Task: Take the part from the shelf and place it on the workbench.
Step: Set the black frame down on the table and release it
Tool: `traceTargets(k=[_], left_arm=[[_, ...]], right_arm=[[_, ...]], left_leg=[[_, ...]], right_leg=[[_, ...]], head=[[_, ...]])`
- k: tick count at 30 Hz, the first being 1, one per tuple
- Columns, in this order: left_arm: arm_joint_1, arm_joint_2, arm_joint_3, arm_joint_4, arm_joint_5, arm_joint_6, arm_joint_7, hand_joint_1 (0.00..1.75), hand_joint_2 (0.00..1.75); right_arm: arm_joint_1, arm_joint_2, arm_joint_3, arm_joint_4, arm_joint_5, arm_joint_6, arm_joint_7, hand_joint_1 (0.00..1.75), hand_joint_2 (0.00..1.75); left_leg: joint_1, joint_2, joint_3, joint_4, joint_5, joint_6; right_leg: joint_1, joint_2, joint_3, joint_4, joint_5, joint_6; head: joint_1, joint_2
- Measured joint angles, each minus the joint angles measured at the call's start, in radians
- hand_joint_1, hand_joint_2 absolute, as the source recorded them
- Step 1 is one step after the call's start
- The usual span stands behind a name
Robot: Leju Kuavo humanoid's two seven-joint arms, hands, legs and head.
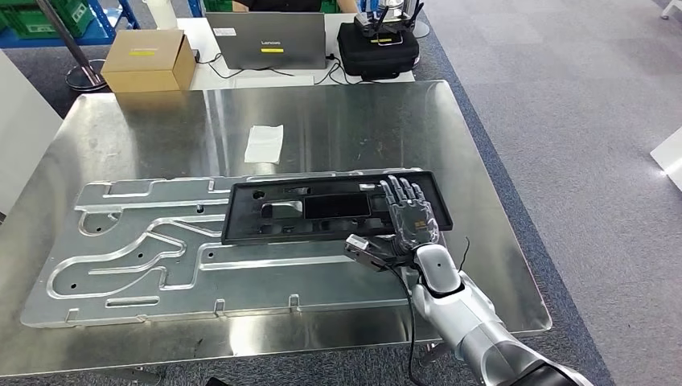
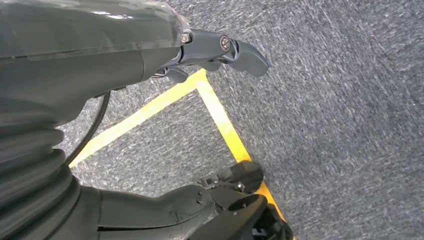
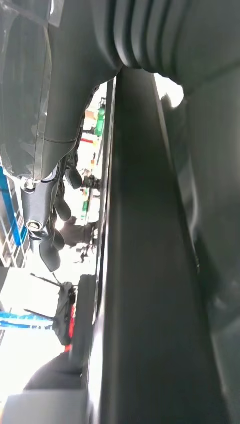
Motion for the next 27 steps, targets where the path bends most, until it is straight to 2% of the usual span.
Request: traceTargets(k=[4,8,17,20,22,23,24,26,27], left_arm=[[0.000,-0.009,0.000,0.000,0.000,-0.001,0.000,0.00,1.75],[-0.001,-0.014,0.000,0.000,0.001,-0.007,0.000,0.00,0.00],[-0.001,-0.019,0.000,0.000,0.018,-0.042,-0.011,0.00,0.00],[-0.001,-0.019,0.000,0.000,0.020,-0.045,-0.011,0.00,0.00],[-0.001,-0.021,0.000,0.000,0.022,-0.048,-0.009,0.00,0.00],[-0.001,-0.021,0.000,0.000,0.023,-0.049,-0.008,0.00,0.00],[-0.002,-0.023,0.000,0.000,0.024,-0.050,-0.005,0.00,0.00],[-0.003,-0.024,0.000,0.000,0.027,-0.050,0.000,0.00,0.00],[-0.002,-0.024,0.000,0.000,0.028,-0.050,0.003,0.00,0.00]], right_arm=[[0.024,-0.016,-0.011,-0.019,0.002,0.002,0.003,0.00,0.00],[0.042,-0.029,-0.016,-0.036,0.006,0.009,0.007,0.00,0.00],[0.067,-0.052,-0.033,-0.085,0.010,0.027,0.007,0.00,0.00],[0.076,-0.057,-0.041,-0.104,0.009,0.030,0.005,0.00,0.00],[0.086,-0.065,-0.051,-0.124,0.007,0.031,0.002,0.00,0.00],[0.093,-0.071,-0.057,-0.135,0.005,0.033,0.001,0.00,0.00],[0.102,-0.079,-0.064,-0.147,0.004,0.035,0.000,0.00,0.00],[0.119,-0.094,-0.078,-0.173,0.007,0.040,-0.003,0.00,0.00],[0.126,-0.101,-0.084,-0.188,0.012,0.041,-0.003,0.00,0.00]], left_leg=[[0.000,0.000,0.000,0.000,-0.001,0.000],[0.000,0.000,0.000,0.000,-0.002,0.000],[-0.002,-0.001,0.000,0.002,-0.004,0.002],[-0.007,-0.001,-0.001,0.004,-0.007,0.014],[0.000,0.000,0.004,-0.007,0.002,0.022],[0.002,0.001,0.006,-0.013,0.007,0.027],[0.004,0.001,0.007,-0.018,0.010,0.031],[0.001,-0.001,0.003,-0.018,0.012,0.034],[-0.001,-0.004,0.000,-0.015,0.012,0.034]], right_leg=[[0.000,0.000,0.000,0.000,-0.001,0.001],[0.000,0.000,0.000,0.000,-0.001,0.001],[-0.001,-0.001,0.002,-0.002,-0.001,0.002],[-0.006,-0.002,0.007,-0.010,0.001,0.018],[-0.007,-0.001,0.007,0.000,-0.010,0.027],[-0.006,0.000,-0.003,0.024,-0.029,0.028],[-0.006,0.000,-0.023,0.070,-0.060,0.028],[-0.007,0.002,-0.087,0.205,-0.127,0.028],[-0.007,0.002,-0.115,0.261,-0.143,0.028]], head=[[0.000,0.000],[0.000,0.000],[0.000,0.000],[-0.001,0.000],[0.000,0.000],[0.001,0.000],[0.002,0.000],[0.004,0.000],[0.004,0.000]])
